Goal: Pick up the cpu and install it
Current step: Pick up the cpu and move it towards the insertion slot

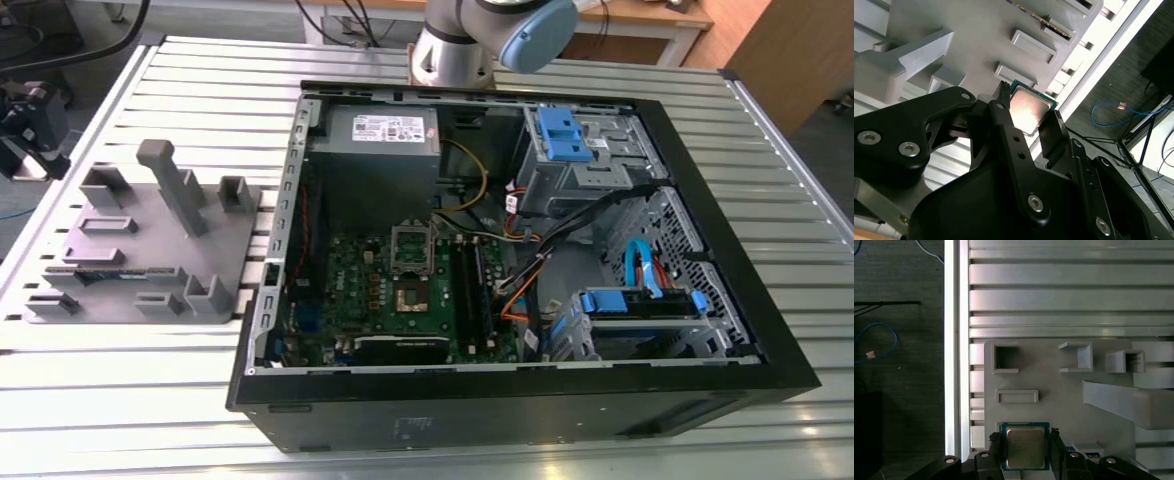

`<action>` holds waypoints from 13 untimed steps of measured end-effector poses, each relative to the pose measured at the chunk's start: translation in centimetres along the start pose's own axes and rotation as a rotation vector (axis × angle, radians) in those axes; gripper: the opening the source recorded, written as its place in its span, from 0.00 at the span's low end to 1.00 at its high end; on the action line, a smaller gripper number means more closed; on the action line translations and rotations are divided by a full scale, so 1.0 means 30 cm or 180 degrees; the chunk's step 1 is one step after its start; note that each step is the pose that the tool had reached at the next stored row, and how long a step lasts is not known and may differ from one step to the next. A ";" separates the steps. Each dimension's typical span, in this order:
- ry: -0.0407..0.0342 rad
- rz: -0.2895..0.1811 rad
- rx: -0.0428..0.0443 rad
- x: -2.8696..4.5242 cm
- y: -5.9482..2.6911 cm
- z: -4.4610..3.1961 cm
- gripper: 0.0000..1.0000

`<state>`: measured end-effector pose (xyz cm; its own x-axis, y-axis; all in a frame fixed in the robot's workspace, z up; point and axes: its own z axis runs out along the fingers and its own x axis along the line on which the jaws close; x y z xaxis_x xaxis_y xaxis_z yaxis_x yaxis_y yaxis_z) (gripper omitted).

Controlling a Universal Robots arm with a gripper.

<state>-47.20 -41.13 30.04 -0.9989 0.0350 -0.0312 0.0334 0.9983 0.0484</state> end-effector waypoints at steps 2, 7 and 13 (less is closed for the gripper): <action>0.0000 0.0000 0.0000 0.000 0.000 -0.001 0.47; 0.0000 0.0000 0.0000 0.000 0.000 -0.006 0.47; 0.0000 0.0000 0.0000 0.000 0.000 -0.011 0.47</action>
<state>-47.20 -41.13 30.36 -0.9989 0.0349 -0.0312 0.0334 0.9983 0.0484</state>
